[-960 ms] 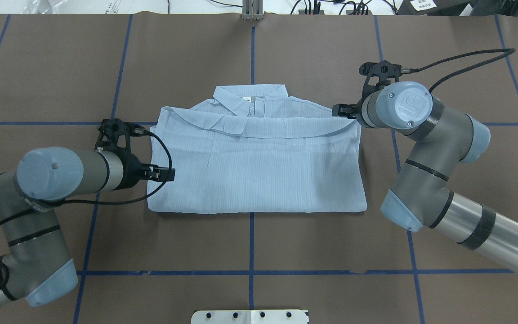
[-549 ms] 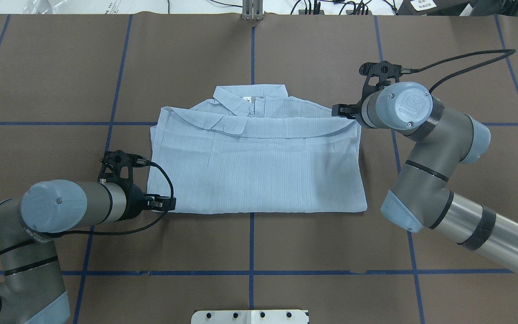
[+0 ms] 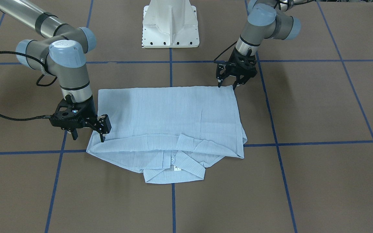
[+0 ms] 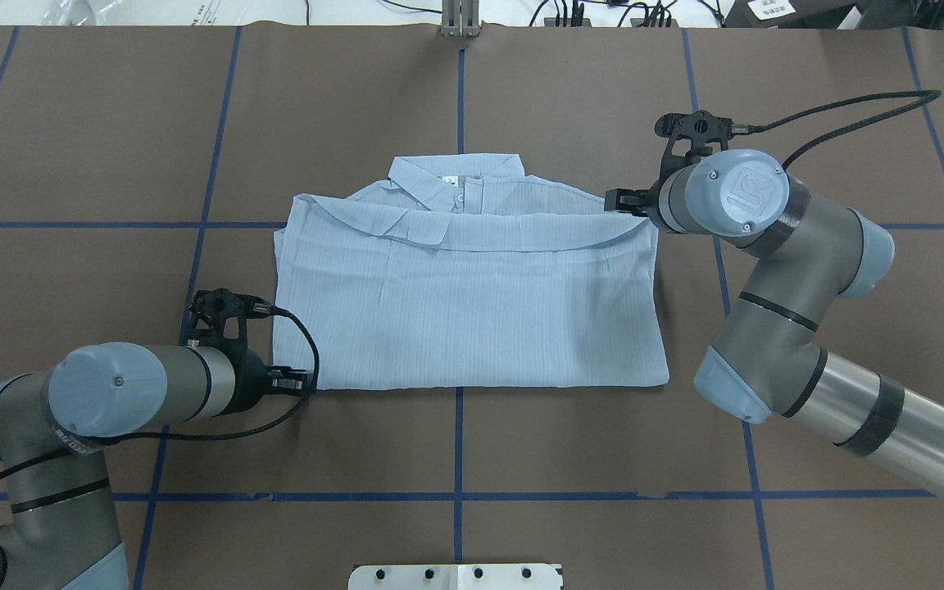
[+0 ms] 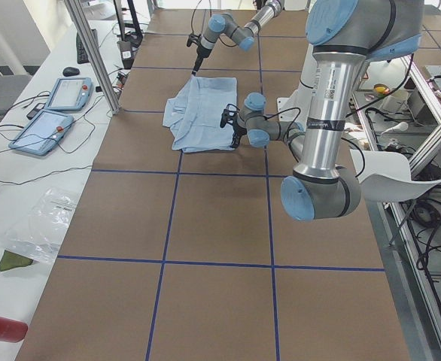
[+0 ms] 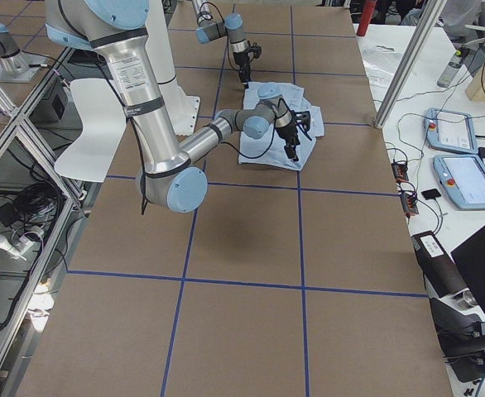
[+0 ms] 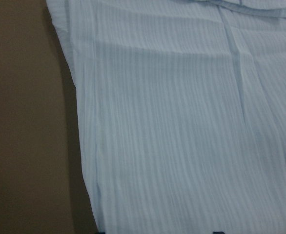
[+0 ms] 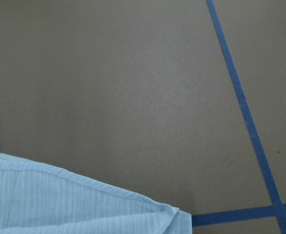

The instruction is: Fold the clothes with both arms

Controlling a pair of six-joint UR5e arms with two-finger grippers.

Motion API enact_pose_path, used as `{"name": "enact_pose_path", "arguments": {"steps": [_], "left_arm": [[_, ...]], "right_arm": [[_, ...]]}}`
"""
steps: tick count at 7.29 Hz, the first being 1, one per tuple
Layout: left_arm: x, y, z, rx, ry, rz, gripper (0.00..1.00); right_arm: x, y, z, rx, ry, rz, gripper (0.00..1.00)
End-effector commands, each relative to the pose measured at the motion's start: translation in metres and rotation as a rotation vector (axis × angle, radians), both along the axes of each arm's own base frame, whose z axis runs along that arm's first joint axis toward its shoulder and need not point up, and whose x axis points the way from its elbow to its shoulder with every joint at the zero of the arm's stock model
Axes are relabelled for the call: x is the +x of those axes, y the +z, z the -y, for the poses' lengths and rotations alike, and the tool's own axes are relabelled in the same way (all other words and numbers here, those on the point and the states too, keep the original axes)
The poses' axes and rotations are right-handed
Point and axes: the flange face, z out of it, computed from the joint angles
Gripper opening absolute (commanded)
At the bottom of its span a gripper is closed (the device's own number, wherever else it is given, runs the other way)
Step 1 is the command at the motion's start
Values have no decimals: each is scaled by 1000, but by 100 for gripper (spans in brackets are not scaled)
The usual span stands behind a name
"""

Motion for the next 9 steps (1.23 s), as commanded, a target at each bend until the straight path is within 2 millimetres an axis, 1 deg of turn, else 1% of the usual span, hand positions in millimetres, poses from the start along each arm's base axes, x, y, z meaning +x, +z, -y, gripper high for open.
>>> {"name": "enact_pose_path", "arguments": {"steps": [1, 2, 3, 4, 5, 6, 8, 9], "left_arm": [[0, 2, 0, -1, -1, 4, 4], [-1, 1, 0, 1, -2, 3, 0], [-6, 0, 1, 3, -6, 1, 0], [-18, 12, 2, 5, -7, 22, 0], [-33, 22, 18, 48, -14, 59, 0], [-56, 34, 50, 117, -27, 116, 0], [-111, 76, 132, 224, -72, 269, 0], [-128, 77, 194, 272, -107, 329, 0]], "right_arm": [[0, 0, 0, -1, 2, 3, 100], [1, -1, 0, 0, 3, 4, 100], [0, -1, -1, 0, 1, 4, 100], [-1, -1, -2, 0, -1, 4, 100], [-1, -3, -3, 2, -3, 8, 100], [-2, -5, -4, 4, -6, 10, 100], [-6, -9, -6, 7, -11, 15, 100], [-7, -11, -6, 9, -12, 18, 100]]}}
